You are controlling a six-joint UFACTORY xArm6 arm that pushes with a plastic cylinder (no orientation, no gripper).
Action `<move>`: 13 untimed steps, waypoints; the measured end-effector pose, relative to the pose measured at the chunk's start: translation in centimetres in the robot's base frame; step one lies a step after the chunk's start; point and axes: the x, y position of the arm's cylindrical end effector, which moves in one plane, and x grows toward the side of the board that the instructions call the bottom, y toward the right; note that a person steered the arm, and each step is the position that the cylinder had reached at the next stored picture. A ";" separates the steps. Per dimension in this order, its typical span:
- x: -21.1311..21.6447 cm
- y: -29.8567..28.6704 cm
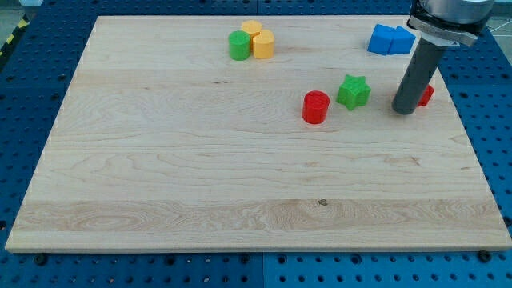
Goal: Slide the red star to the blue triangle
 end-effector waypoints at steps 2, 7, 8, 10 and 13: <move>6.7 1.5; -4.2 2.1; -6.3 2.1; -7.9 2.1; -1.5 1.6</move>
